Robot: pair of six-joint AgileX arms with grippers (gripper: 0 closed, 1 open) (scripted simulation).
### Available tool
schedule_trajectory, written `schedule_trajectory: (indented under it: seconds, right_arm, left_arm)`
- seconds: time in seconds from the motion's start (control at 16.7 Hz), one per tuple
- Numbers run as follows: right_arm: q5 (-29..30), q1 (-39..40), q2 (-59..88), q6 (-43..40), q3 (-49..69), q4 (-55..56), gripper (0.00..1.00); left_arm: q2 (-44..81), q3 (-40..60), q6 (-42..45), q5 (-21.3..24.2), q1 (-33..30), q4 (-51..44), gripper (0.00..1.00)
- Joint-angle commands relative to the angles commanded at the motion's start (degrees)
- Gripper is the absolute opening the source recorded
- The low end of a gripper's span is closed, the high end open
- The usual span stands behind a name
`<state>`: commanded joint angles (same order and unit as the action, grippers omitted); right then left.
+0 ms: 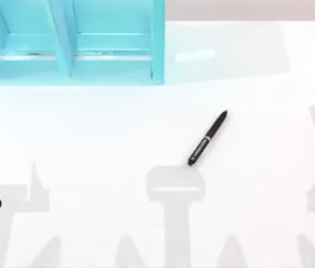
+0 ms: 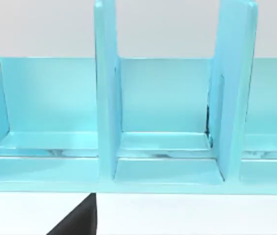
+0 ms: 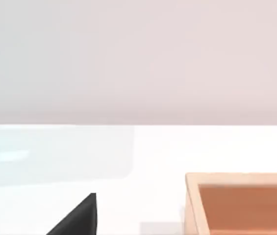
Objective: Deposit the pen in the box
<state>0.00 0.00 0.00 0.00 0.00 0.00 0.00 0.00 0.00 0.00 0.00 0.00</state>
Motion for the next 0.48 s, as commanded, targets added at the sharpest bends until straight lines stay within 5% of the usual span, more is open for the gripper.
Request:
schedule_trajectory:
  seconds: [0.48]
  right_arm:
    - [-1.1, 3.6, 10.9, 5.3, 8.1, -6.4, 1.00]
  left_arm:
    - [0.0, 0.0, 0.0, 0.0, 0.0, 0.0, 1.00]
